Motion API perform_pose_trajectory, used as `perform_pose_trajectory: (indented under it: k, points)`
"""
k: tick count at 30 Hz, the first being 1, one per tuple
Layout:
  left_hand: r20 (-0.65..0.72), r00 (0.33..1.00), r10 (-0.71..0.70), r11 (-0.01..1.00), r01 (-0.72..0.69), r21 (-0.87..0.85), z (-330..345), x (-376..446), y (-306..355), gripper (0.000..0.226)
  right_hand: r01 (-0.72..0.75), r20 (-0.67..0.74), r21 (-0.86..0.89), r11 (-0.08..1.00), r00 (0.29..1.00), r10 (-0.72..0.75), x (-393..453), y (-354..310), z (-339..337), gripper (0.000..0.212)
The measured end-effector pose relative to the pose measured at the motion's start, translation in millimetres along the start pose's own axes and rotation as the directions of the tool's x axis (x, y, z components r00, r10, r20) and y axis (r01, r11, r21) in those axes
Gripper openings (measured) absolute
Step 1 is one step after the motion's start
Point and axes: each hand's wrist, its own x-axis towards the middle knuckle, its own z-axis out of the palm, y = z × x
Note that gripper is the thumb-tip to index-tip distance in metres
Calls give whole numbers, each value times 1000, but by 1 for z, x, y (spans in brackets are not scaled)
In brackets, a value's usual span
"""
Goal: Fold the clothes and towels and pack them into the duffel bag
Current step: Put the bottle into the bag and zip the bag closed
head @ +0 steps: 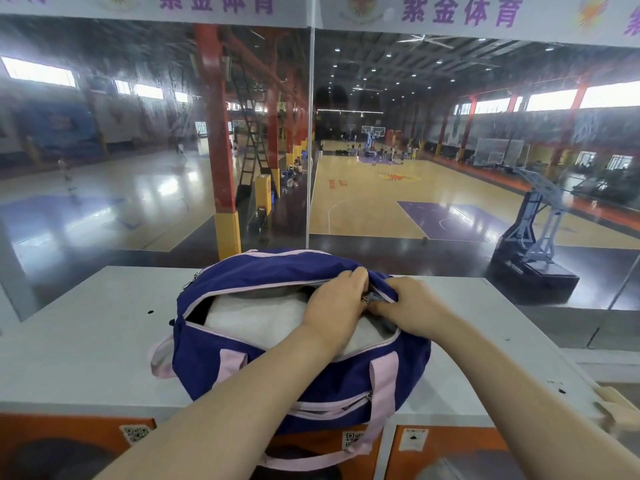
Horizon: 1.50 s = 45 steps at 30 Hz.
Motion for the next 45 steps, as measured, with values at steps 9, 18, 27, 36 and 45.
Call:
perform_pose_trajectory:
  k: [9, 18, 27, 36, 45]
  points:
    - [21, 999, -37, 999, 36, 38, -4, 1, -11, 9, 6, -86, -47, 999, 996, -10, -2, 1, 13, 32]
    - [-4, 990, -140, 988, 140, -67, -15, 0, -16, 6, 1, -77, -41, 999, 997, -4, -6, -2, 10, 41]
    - [1, 976, -218, 976, 218, 22, -28, 2, -29, 8, -67, 13, -69, 995, 998, 68, -2, -2, -1, 24]
    - [-115, 855, -506, 824, 519, 228, -98, -53, -159, 11, -192, -20, -356, 915, 980, 198, -4, 13, -4, 4]
    - [-164, 853, -495, 839, 518, 163, -97, -59, -158, 15, 41, -109, -621, 783, 984, -138, 14, -36, 22, 29]
